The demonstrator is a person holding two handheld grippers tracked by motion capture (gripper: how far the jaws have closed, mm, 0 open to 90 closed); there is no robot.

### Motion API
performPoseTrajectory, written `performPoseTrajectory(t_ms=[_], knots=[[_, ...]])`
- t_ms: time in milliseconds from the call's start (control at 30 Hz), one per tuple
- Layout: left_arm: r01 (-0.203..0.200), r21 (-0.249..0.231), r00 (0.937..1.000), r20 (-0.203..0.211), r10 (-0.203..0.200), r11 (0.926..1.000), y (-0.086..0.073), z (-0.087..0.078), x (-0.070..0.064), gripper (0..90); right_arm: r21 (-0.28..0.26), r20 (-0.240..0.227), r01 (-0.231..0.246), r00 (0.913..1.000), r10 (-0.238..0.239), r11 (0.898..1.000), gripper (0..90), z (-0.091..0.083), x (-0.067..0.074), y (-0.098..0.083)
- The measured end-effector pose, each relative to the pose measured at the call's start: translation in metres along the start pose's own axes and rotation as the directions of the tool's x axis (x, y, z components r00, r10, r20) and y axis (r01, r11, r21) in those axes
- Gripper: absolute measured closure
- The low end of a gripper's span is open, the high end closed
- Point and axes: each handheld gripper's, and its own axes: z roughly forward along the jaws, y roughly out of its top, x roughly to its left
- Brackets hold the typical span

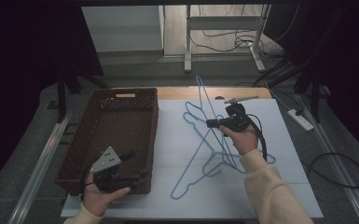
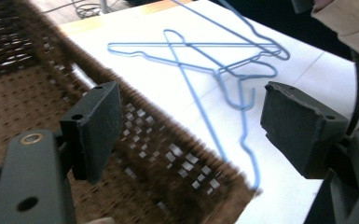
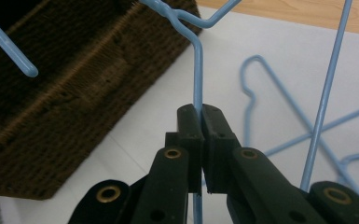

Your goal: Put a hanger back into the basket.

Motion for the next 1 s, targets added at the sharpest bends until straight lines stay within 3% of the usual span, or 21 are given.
performPoseTrajectory(t_ms=[133, 333, 600, 1000], knots=[[-0.007, 0.015, 0.9993, 0.036, 0.006, 0.9999, 0.007, 0.009, -0.008, 21.4, -0.030, -0.034, -0.008, 0.9994, 0.007, 1.000, 87.8, -0.002, 0.007, -0.004], [-0.014, 0.030, 0.9984, 0.054, 0.013, 0.9994, 0.013, 0.018, -0.014, 21.6, -0.059, -0.070, -0.018, 0.9974, 0.014, 0.998, 87.8, -0.006, 0.011, -0.010], [-0.002, 0.078, 0.9964, 0.084, -0.005, 0.9970, 0.024, 0.045, -0.022, 21.9, -0.078, -0.075, -0.031, 0.9969, 0.025, 0.996, 87.8, -0.007, 0.012, -0.018], [-0.018, 0.132, 0.9921, 0.125, 0.001, 0.9911, 0.033, 0.082, -0.038, 22.6, -0.124, -0.074, -0.027, 0.9971, 0.018, 0.992, 87.8, -0.013, 0.023, -0.023]])
